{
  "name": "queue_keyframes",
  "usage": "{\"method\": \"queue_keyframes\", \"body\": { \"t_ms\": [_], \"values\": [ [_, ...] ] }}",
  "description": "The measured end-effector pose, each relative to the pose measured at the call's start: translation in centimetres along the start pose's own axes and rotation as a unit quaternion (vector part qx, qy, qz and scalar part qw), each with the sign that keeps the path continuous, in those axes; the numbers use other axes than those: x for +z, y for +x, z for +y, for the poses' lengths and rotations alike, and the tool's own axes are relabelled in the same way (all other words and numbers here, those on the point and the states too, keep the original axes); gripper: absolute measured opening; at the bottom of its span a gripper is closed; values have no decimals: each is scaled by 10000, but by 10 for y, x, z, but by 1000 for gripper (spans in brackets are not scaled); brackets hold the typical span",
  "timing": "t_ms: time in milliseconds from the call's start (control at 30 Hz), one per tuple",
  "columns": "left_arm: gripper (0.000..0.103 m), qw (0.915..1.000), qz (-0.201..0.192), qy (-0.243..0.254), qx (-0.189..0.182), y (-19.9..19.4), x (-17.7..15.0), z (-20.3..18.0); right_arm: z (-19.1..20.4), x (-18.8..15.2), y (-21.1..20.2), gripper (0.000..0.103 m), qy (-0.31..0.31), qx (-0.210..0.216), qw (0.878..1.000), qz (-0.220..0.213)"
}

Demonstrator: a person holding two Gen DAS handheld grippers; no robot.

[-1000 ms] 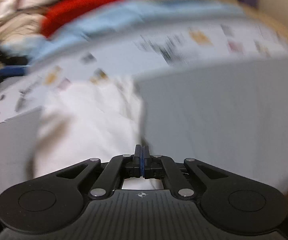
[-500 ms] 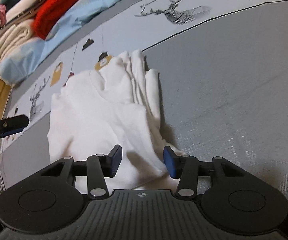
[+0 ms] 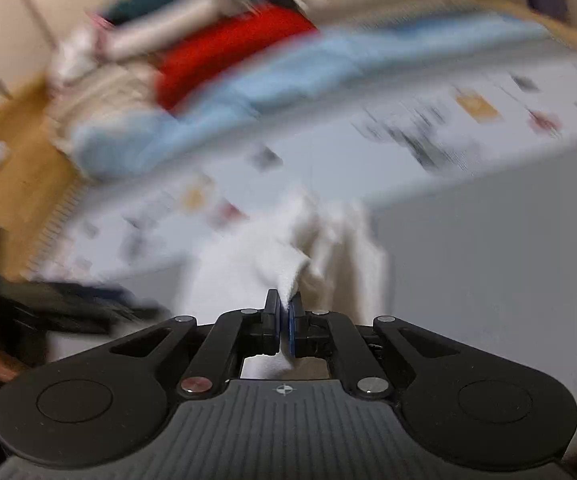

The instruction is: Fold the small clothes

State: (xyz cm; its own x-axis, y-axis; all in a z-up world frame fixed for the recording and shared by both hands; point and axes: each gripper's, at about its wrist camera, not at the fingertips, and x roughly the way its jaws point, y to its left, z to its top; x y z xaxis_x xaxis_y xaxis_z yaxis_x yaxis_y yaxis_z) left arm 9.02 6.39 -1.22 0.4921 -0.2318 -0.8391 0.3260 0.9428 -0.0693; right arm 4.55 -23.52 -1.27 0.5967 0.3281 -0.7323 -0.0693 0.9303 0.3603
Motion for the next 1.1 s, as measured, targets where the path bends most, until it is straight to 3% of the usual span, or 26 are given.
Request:
{"method": "queue_keyframes", "body": {
  "t_ms": [67, 133, 167, 267, 367, 433, 467, 567, 733, 833, 967, 1100],
  "values": [
    [85, 9999, 5, 167, 29, 1, 1, -4, -22, -13, 30, 6, 157, -633, 9938, 897],
    [85, 9997, -1, 250, -8, 2, 2, -9, -43, -22, 41, 11, 675, -960, 9851, 1255],
    [85, 9996, -4, 283, -48, 2, 2, -11, -49, -21, 38, 11, 863, -954, 9844, 1202],
    [84, 9989, -9, 422, -194, 4, 3, -18, -44, -8, 24, 11, 629, -959, 9912, 658],
    [74, 9980, 63, 520, -348, 8, 1, -23, -44, 3, 14, 11, 662, -851, 9937, 299],
    [62, 9969, 164, 598, -491, 12, -1, -27, -48, 10, 11, 11, 713, -747, 9945, 167],
    [61, 9962, 213, 635, -565, 13, -2, -29, -48, 15, 9, 11, 684, -707, 9951, 73],
    [45, 9928, 606, 787, -665, 26, -9, -34, -45, 35, 4, 11, 575, -502, 9969, -207],
    [44, 9813, 1494, 1162, -353, 58, -29, -38, -46, 79, -15, 11, 333, -144, 9975, -612],
    [45, 9791, 1611, 1204, -296, 61, -35, -37, -48, 100, -3, 11, 41, -22, 9985, -537],
    [45, 9851, 1419, 920, -320, 52, -27, -27, -48, 105, 38, 11, -263, 134, 9994, -155],
    [48, 9897, 1275, 607, -258, 48, -20, -17, -47, 88, 91, 23, -193, 200, 9987, 424]
  ]
}}
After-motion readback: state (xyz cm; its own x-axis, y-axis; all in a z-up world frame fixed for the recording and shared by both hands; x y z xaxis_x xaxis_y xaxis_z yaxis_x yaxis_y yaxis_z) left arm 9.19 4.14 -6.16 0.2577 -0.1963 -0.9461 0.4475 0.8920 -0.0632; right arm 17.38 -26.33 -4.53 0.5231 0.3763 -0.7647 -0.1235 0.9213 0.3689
